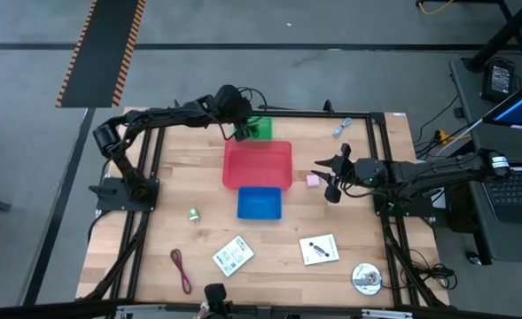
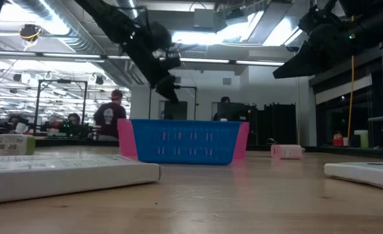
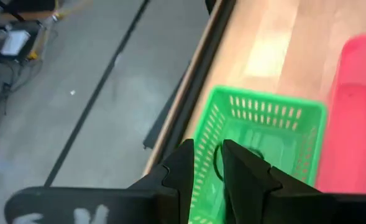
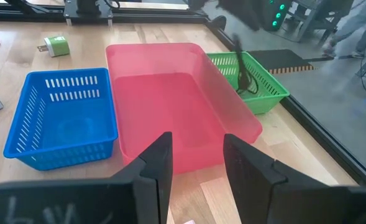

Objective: Pick and place items into bin
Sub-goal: Put the black charger cable into the green bin, then put the white charger adapter into the red bin

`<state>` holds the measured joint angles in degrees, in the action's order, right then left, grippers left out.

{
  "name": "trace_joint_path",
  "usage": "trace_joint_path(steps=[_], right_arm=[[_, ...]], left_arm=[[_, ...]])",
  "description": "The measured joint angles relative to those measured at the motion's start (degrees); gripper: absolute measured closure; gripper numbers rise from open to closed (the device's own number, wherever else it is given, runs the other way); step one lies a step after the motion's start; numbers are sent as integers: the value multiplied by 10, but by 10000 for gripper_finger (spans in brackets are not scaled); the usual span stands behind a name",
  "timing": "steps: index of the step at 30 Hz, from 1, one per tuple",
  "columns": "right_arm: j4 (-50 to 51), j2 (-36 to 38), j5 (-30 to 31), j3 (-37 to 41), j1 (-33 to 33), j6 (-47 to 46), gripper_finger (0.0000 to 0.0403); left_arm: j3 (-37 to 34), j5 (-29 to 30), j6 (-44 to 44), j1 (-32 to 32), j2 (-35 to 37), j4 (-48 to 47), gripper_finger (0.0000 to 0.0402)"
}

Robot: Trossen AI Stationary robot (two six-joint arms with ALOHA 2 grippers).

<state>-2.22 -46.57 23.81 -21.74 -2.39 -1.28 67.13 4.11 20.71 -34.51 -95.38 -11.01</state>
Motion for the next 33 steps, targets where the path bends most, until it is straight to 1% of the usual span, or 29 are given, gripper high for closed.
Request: trace_joint_path(steps=[3, 8, 13, 17, 24, 28, 30, 33], right_arm=[[0, 0, 0, 0, 0, 0, 279], [7, 0, 0, 0, 0, -3, 279], [10, 0, 0, 0, 0, -14, 279], [10, 0, 0, 0, 0, -14, 279], [9, 0, 0, 0, 0, -14, 279], [7, 0, 0, 0, 0, -15, 279], [0, 0, 0, 0, -1, -26, 279], [-1, 0, -7, 0, -7, -25, 279]], left_arm=[[0, -2, -5, 4, 26, -10, 323], [0, -14, -23, 17, 72, -63, 324], [0, -26, -32, 47, 119, -111, 332], [0, -26, -34, 85, 157, -132, 342], [0, -27, -95, 165, 204, -158, 359], [0, -26, -104, 208, 211, -196, 371], [-2, -17, -94, 232, 211, -232, 379], [-28, -3, -116, 266, 210, -233, 396]])
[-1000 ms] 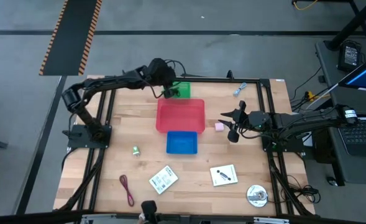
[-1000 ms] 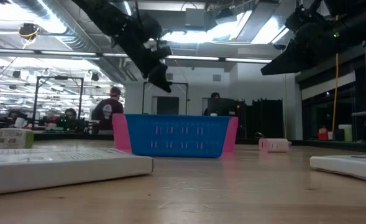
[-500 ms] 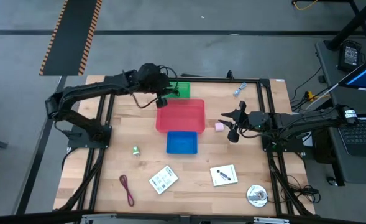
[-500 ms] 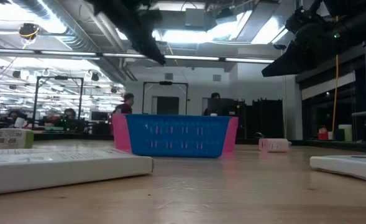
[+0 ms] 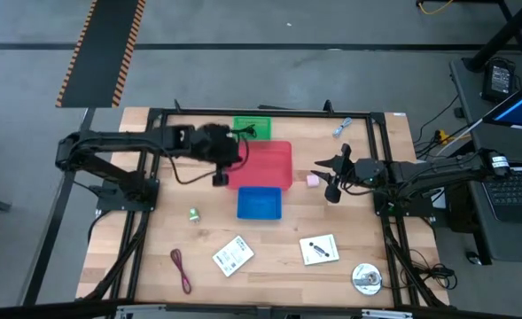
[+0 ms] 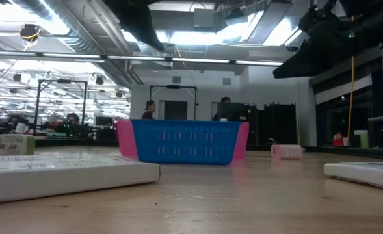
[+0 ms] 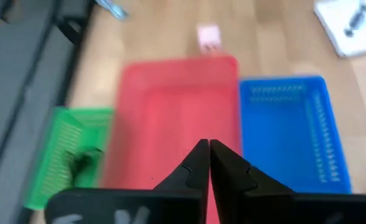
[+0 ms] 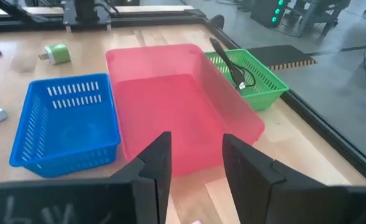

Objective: Pick and place items into bin
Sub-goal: Put the white charger adapter into the red bin

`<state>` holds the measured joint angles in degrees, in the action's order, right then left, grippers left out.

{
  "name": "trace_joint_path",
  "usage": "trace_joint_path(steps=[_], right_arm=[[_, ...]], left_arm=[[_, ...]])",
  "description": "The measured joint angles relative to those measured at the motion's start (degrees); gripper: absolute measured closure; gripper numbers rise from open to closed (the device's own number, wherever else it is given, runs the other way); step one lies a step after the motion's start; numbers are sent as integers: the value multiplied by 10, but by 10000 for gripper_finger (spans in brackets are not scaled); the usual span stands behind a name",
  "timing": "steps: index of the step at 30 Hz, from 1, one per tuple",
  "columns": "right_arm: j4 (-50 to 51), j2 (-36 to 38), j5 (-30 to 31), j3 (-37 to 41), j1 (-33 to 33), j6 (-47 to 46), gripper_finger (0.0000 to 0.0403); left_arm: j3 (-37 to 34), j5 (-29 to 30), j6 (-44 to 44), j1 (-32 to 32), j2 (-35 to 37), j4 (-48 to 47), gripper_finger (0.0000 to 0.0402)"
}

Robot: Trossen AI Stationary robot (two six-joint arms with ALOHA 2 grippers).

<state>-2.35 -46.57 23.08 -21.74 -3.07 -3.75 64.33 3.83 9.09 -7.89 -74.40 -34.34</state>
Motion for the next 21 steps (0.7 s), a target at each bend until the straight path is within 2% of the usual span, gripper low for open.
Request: trace_joint_path(steps=[4, 10, 13, 17, 21], right_arm=[[0, 0, -10, 0, -10, 12, 279], [0, 0, -34, 0, -31, 12, 279], [0, 0, -34, 0, -44, 12, 279], [7, 0, -34, -4, -51, 2, 279], [63, -4, -34, -44, -51, -17, 279]], left_arm=[[-56, 2, -24, 41, -1, 26, 399], [-178, 2, -61, 75, -1, 221, 399], [-228, 10, -88, 86, 3, 287, 399], [-270, 40, -109, 102, 12, 346, 399], [-298, 56, -111, 116, 16, 419, 400]])
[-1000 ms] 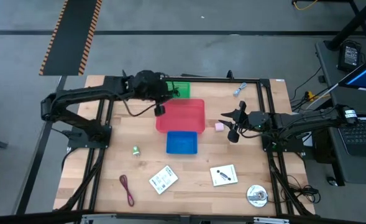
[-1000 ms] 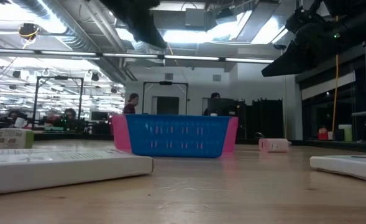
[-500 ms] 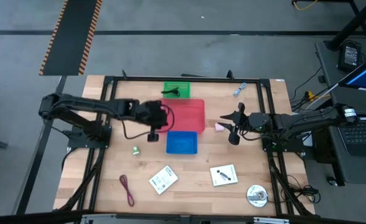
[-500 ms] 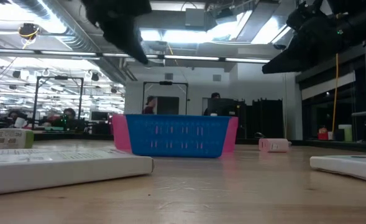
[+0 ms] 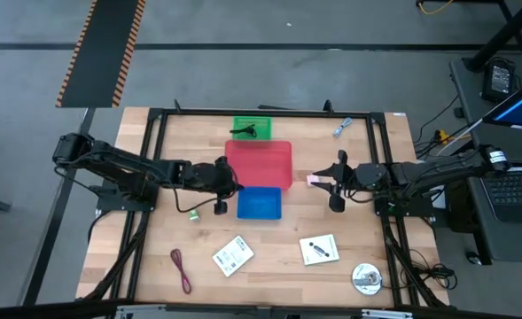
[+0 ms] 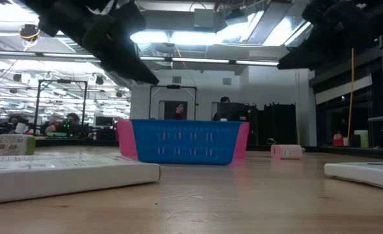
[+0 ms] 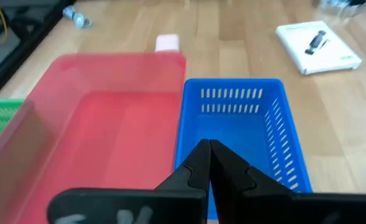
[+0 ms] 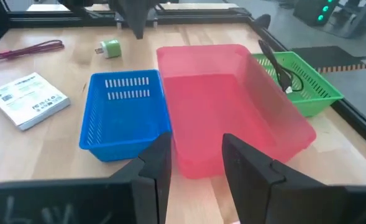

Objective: Pick and place items into bin
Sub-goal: Put the white charger adapter into the red bin

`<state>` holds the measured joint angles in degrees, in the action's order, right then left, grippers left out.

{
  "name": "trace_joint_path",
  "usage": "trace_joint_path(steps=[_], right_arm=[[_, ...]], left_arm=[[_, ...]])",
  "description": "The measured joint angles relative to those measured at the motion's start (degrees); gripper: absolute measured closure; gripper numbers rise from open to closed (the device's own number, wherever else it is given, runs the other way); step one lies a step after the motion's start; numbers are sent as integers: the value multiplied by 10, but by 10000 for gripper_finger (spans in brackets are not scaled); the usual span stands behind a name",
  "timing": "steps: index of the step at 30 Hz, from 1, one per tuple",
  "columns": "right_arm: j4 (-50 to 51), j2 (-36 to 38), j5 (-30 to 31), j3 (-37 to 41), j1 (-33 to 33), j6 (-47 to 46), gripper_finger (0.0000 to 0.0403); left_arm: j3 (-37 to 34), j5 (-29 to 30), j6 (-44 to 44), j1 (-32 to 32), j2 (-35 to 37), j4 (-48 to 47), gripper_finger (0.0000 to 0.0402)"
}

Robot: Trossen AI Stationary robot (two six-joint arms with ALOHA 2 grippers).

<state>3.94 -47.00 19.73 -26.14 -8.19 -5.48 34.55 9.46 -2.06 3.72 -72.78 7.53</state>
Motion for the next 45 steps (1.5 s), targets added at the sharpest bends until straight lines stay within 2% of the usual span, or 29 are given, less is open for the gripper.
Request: trace_joint_path(steps=[9, 15, 20, 25, 29, 34, 39, 45], right_arm=[[220, -68, -13, -122, 1, 13, 271], [272, -148, -25, -178, 5, 38, 221], [291, -210, -25, -197, 34, 59, 172], [353, -267, -52, -208, 76, 76, 151], [353, -298, -96, -210, 114, 95, 149], [352, -330, -108, -210, 147, 148, 149], [330, -358, -149, -210, 172, 175, 149], [314, -392, -155, -210, 189, 202, 149]], left_arm=[[-10, 41, 7, 21, 1, 34, 400], [-10, 45, 7, 23, 1, 51, 400], [-10, 44, 7, 23, 1, 52, 399], [-10, 44, 7, 23, 1, 52, 400], [-10, 44, 7, 23, 1, 52, 399], [-10, 44, 7, 23, 1, 53, 399], [-10, 44, 7, 23, 1, 53, 399], [-10, 44, 7, 23, 1, 53, 398]])
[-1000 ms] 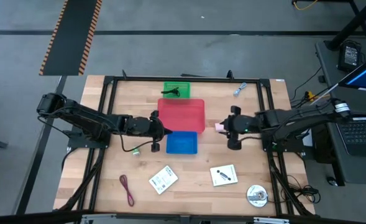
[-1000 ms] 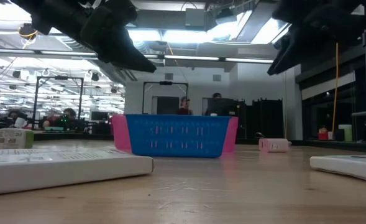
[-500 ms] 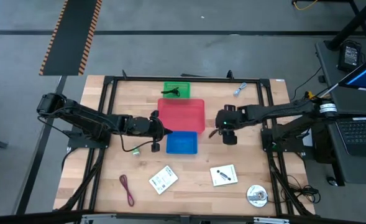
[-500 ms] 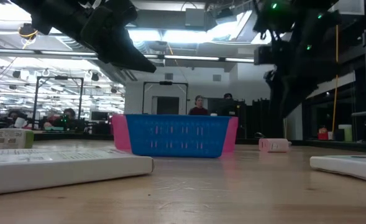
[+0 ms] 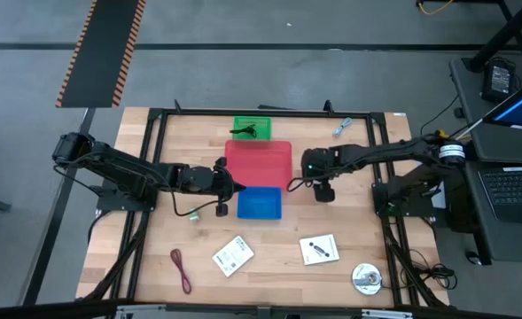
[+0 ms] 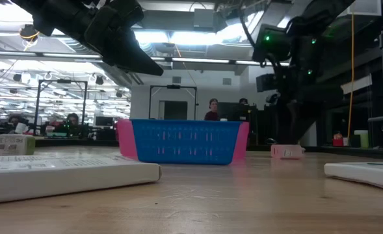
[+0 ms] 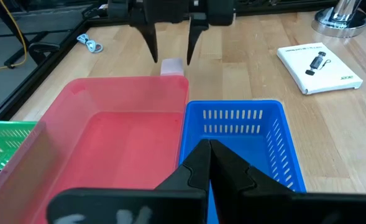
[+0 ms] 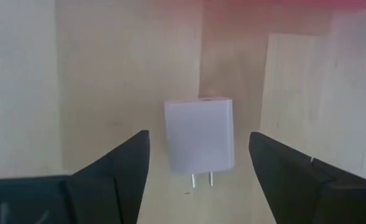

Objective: Pick and place items into bin
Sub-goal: Put the white charger adapter into the red bin

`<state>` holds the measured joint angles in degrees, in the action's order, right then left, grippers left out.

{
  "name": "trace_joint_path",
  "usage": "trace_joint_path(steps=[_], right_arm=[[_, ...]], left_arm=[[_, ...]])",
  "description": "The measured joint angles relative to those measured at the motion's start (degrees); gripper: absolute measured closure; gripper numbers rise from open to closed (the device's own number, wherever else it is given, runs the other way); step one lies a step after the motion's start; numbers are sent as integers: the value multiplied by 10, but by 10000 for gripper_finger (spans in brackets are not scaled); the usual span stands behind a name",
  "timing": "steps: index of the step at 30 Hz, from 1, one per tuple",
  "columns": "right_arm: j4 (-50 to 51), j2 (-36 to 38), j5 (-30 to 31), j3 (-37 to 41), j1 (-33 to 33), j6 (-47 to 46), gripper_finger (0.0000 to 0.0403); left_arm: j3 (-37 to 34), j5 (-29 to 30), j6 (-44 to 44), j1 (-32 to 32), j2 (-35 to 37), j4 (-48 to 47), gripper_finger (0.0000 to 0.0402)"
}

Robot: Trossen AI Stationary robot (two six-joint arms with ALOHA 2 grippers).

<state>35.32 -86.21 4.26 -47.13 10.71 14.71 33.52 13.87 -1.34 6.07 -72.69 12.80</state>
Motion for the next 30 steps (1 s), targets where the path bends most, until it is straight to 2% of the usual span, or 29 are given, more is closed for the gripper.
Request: trace_joint_path(steps=[4, 13, 24, 30], right_arm=[[-17, -25, -28, 0, 4, 6, 150], [-19, -76, -36, -1, 8, 8, 173], [-39, -60, -26, 0, 9, -20, 233], [-40, -44, -57, 0, 9, -33, 236]], left_arm=[[0, 0, 0, 0, 0, 0, 400], [0, 0, 0, 0, 0, 0, 399], [0, 0, 17, 0, 0, -1, 398], [0, 0, 39, 0, 6, -6, 399]])
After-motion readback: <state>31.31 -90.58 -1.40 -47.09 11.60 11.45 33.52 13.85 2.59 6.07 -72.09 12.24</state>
